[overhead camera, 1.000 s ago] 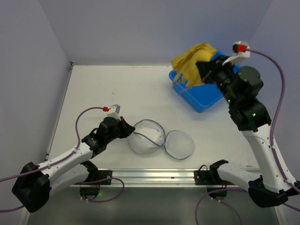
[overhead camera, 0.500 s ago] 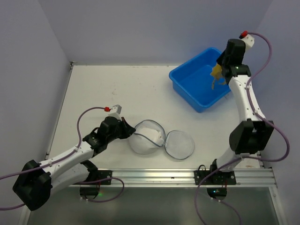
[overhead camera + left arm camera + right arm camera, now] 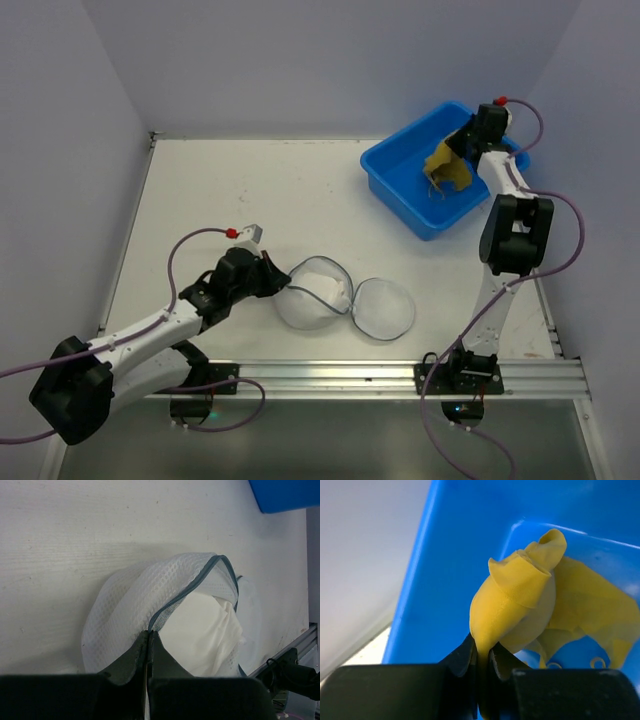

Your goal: Unzip the laundry bag and remove the bra

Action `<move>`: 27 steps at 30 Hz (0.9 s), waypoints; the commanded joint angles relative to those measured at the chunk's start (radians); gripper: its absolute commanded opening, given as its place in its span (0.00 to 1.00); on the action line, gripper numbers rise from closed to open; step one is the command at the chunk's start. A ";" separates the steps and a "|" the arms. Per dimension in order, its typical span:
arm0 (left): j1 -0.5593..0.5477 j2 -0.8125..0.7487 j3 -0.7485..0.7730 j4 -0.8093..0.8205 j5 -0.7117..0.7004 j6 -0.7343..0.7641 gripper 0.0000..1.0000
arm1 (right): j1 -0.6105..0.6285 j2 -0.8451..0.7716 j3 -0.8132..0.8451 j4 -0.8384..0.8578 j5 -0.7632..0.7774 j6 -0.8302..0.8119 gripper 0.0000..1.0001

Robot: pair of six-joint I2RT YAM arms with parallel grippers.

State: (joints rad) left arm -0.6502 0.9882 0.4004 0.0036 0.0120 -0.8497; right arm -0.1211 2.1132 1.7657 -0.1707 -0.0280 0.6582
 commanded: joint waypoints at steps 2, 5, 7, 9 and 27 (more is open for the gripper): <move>0.003 0.006 0.022 0.010 0.008 0.014 0.00 | -0.026 0.070 0.133 0.077 -0.121 0.064 0.25; 0.003 0.018 0.023 0.015 0.011 0.014 0.00 | -0.031 0.071 0.123 0.022 -0.049 0.076 0.37; 0.003 0.024 0.023 0.021 0.020 0.012 0.00 | -0.032 0.056 0.107 -0.059 0.055 0.095 0.40; 0.003 0.026 0.020 0.029 0.025 0.011 0.00 | -0.032 0.015 0.069 -0.110 0.114 0.124 0.50; 0.003 0.020 0.067 0.010 0.022 0.052 0.00 | 0.170 -0.476 -0.218 -0.163 0.145 -0.055 0.99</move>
State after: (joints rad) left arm -0.6502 1.0119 0.4202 0.0040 0.0319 -0.8242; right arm -0.0410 1.7775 1.6779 -0.4080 0.1856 0.7021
